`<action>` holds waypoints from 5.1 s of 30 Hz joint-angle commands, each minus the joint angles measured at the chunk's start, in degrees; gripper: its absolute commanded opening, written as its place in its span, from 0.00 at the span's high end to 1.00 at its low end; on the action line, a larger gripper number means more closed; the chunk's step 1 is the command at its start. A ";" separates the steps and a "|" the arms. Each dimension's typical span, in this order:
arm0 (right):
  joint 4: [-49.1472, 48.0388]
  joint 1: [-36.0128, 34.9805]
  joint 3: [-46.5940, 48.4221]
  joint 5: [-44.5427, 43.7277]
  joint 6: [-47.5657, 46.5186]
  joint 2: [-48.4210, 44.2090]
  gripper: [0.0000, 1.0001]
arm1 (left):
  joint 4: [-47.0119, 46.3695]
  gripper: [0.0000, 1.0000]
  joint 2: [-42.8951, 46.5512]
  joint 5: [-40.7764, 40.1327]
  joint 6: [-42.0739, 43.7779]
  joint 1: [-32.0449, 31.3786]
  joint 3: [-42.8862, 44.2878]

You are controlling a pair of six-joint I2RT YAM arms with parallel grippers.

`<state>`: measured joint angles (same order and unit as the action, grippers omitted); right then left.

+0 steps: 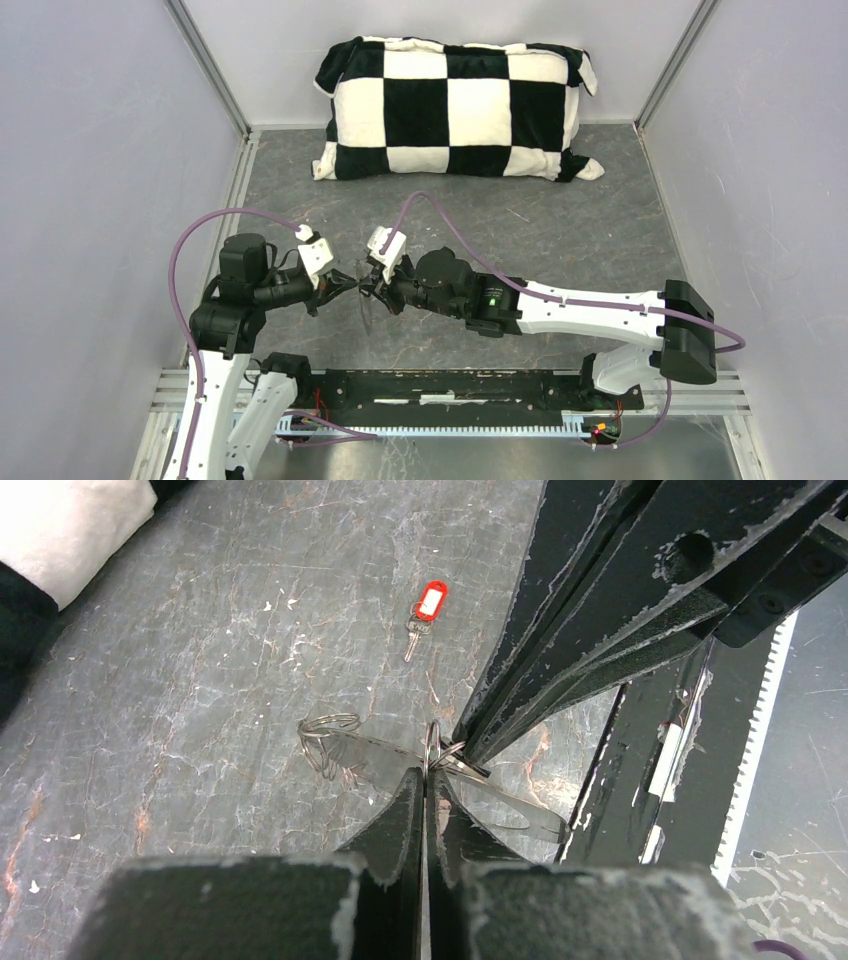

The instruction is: Put the keys on the keyring

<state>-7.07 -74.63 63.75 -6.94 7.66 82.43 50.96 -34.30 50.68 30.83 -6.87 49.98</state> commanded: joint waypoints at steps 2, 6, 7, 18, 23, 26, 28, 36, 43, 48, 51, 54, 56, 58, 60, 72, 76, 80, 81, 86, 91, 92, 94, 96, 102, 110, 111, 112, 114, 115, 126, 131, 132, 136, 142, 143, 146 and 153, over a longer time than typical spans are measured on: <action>-2.62 -0.25 2.97 0.53 -0.53 0.47 1.00 | -1.05 0.98 0.62 0.78 0.94 -0.16 1.79; -3.42 -0.25 2.87 0.57 -0.58 0.29 1.00 | -1.04 0.98 0.60 0.82 0.99 -0.16 1.79; -3.55 -0.26 2.98 0.86 -0.51 0.32 1.00 | -1.04 0.98 0.57 0.83 0.94 -0.16 1.79; -3.80 -0.38 3.97 3.57 -0.94 1.42 1.00 | -1.10 0.98 0.47 0.74 0.85 -0.16 2.14; -3.92 -0.43 4.31 3.25 -1.42 1.41 1.00 | -0.91 0.98 0.33 0.74 1.00 -0.16 2.40; -4.22 -0.38 4.19 3.00 -1.26 1.34 1.00 | -0.57 0.98 0.38 0.65 1.18 -0.16 2.49; -4.50 -0.35 4.05 2.91 -1.25 1.26 1.00 | -0.39 0.98 0.43 0.65 1.25 -0.16 2.58; -6.55 -0.30 1.36 -1.04 0.35 -1.06 1.00 | 0.36 0.98 0.71 0.65 2.18 -0.16 2.87; -7.16 -0.12 -0.09 -2.25 1.84 -2.06 1.00 | 0.45 0.98 1.16 1.37 3.01 -0.16 2.77; -8.20 0.60 -2.16 -2.89 3.49 -3.53 1.00 | 0.73 0.98 1.52 1.90 4.10 -0.16 2.85; -8.52 1.30 -2.94 -3.04 4.74 -4.16 1.00 | 0.72 0.98 1.61 2.67 4.55 -0.16 2.81; -9.27 1.81 -3.84 -2.42 5.68 -4.69 1.00 | 0.72 0.98 1.74 3.42 5.21 -0.16 2.89; -9.14 2.09 -3.90 -1.89 6.16 -4.71 1.00 | 0.70 0.98 1.94 3.73 5.74 -0.16 2.94; -9.21 2.39 -4.02 -1.52 6.45 -4.65 1.00 | 0.65 0.98 2.32 4.05 6.41 -0.16 2.93; -9.24 2.47 -4.24 -1.24 6.68 -4.73 1.00 | 0.69 0.98 2.71 4.30 7.02 -0.16 3.02; -10.13 3.77 -7.56 -1.38 8.85 -6.95 1.00 | -2.96 0.98 4.00 6.54 4.20 -0.16 3.60; -10.70 3.98 -8.45 -1.03 9.43 -7.92 1.00 | -5.68 0.98 4.86 7.70 2.28 -0.16 2.91; -12.18 4.43 -10.09 -0.47 10.42 -9.17 1.00 | -10.97 0.98 5.91 9.40 -1.04 -0.18 1.84; -12.99 4.52 -10.73 -0.13 10.84 -9.75 1.00 | -12.94 0.98 6.20 9.56 -2.70 -0.16 1.60; -16.80 4.98 -13.63 0.92 11.69 -12.26 1.00 | -22.96 0.98 5.77 10.14 -12.02 -0.16 0.46; -21.01 5.21 -16.50 1.29 12.67 -14.89 1.00 | -31.17 0.98 4.80 10.55 -20.34 -0.16 -0.26; -21.74 5.29 -16.84 1.58 12.79 -15.09 1.00 | -32.27 0.98 4.70 11.04 -21.25 -0.16 -0.50; -22.35 5.45 -16.73 2.21 12.87 -15.11 1.00 | -34.16 0.98 4.60 12.23 -22.73 -0.16 -0.88; -22.42 5.53 -16.18 3.13 12.90 -14.70 1.00 | -35.17 0.98 4.46 13.31 -23.36 -0.16 -1.09; -21.43 5.94 -15.84 3.69 12.48 -15.25 0.83 | -34.54 0.98 3.67 16.43 -23.00 -0.16 -0.18; -20.61 7.00 -16.50 8.36 7.44 -19.49 0.34 | -32.96 0.98 2.17 22.61 -22.62 -0.16 1.08; -19.73 7.40 -16.03 9.55 5.62 -20.23 0.29 | -32.87 0.98 2.03 23.46 -22.66 -0.18 1.27; -18.69 7.64 -15.29 11.13 3.83 -20.99 0.25 | -32.70 0.98 1.90 24.29 -22.77 -0.16 1.41; -16.40 8.56 -13.75 16.38 -0.27 -21.77 0.20 | -32.43 0.98 1.66 25.33 -22.97 -0.16 1.76; -15.46 8.92 -12.72 19.35 -1.52 -21.83 0.19 | -32.29 0.98 1.57 25.69 -23.04 -0.16 1.98; -8.51 10.45 -3.10 31.20 -9.68 -17.04 0.28 | -32.28 0.98 1.26 27.13 -24.79 -0.16 4.24; -9.26 10.50 -2.40 34.33 -9.88 -15.63 0.35 | -32.32 0.98 1.21 26.93 -24.98 -0.16 4.52; -9.39 10.49 -2.32 34.75 -9.88 -15.40 0.35 | -32.36 0.98 1.18 26.93 -24.93 -0.16 4.54; -10.72 10.52 -2.15 35.11 -9.86 -14.60 0.41 | -32.41 0.98 1.25 26.93 -25.02 -0.16 4.44; -12.79 10.48 -1.65 35.87 -9.02 -13.18 0.53 | -32.24 0.98 1.43 26.80 -24.81 -0.16 4.08; -13.02 10.47 -1.54 35.88 -8.79 -13.05 0.56 | -32.12 0.98 1.43 26.69 -24.79 -0.16 4.01; -13.58 10.52 -1.54 35.93 -8.47 -12.63 0.64 | -31.55 0.98 1.52 26.58 -24.36 -0.16 3.91; -10.87 10.67 -0.95 34.05 -9.74 -12.71 1.00 | -27.03 0.98 1.69 26.29 -19.84 -0.16 4.20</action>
<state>-17.47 -64.20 59.88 28.21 -1.45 70.06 21.17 -32.95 76.58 8.29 -7.20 52.16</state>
